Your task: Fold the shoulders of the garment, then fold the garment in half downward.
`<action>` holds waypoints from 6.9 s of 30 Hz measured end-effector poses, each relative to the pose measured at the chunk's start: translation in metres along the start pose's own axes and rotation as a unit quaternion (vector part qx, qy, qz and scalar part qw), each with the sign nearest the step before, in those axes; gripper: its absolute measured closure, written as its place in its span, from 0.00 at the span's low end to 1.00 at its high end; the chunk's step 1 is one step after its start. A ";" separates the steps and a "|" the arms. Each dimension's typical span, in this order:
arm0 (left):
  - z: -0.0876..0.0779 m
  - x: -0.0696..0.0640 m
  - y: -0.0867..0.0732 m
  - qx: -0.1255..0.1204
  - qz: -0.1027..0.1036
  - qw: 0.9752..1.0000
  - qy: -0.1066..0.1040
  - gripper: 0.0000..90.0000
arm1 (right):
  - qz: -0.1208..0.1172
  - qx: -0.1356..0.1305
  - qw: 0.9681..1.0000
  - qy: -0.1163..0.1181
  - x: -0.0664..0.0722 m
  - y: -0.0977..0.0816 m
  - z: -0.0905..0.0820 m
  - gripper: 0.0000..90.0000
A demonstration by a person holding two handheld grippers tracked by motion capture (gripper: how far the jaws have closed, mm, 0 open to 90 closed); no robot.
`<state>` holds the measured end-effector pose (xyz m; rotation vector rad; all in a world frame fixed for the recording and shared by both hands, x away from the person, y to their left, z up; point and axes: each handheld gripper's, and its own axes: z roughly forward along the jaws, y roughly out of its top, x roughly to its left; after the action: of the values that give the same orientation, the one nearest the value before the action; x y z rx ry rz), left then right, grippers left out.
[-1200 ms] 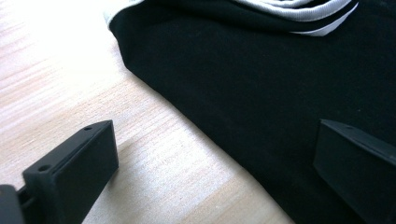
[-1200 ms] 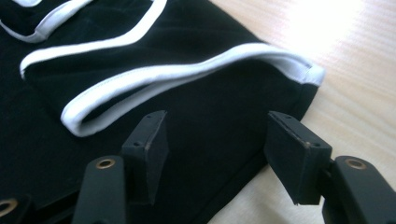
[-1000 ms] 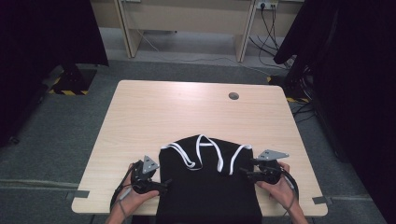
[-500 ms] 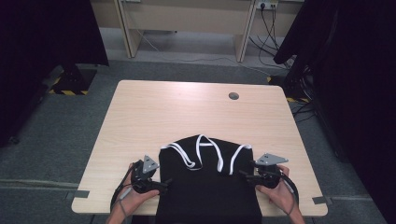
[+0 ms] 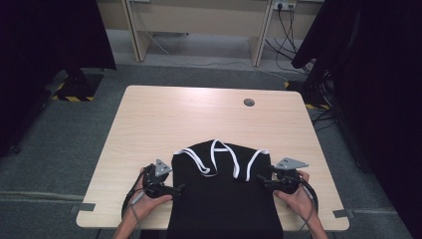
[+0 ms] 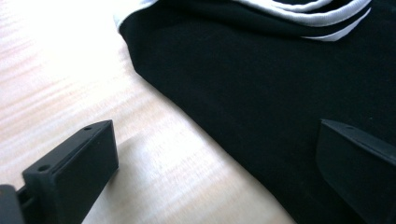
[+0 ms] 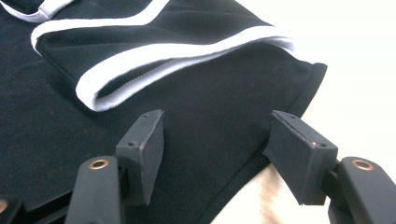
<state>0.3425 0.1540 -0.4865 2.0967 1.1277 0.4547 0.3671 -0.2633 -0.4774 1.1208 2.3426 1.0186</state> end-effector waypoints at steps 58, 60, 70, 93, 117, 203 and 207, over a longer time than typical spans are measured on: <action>0.008 0.021 0.042 -0.035 -0.044 0.998 -0.020 0.03 | 0.049 -0.010 0.999 0.004 -0.032 0.023 0.006 0.28; 0.010 0.020 0.046 -0.036 -0.046 0.998 -0.024 0.03 | 0.054 -0.011 0.998 0.005 -0.035 0.026 0.007 0.27; 0.020 0.028 0.053 -0.028 -0.054 0.998 -0.025 0.03 | 0.064 -0.011 0.998 0.005 -0.042 0.039 0.014 0.27; 0.070 0.034 0.097 0.004 -0.064 0.998 -0.012 0.03 | 0.079 0.009 0.997 0.005 -0.048 0.073 0.056 0.23; 0.083 0.015 0.089 -0.036 -0.023 0.999 -0.033 0.78 | 0.006 0.015 0.999 0.033 -0.033 0.074 0.072 0.87; -0.013 -0.015 0.049 -0.148 0.043 0.987 -0.052 0.87 | -0.063 -0.111 0.990 0.068 0.013 0.067 -0.013 0.90; -0.021 -0.017 0.035 -0.141 0.052 0.987 -0.056 0.86 | -0.063 -0.100 0.990 0.074 0.018 0.052 -0.017 0.90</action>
<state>0.3407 0.1352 -0.4456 1.9128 0.8390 0.5080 0.3737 -0.2345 -0.4277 0.8384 2.3260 1.2966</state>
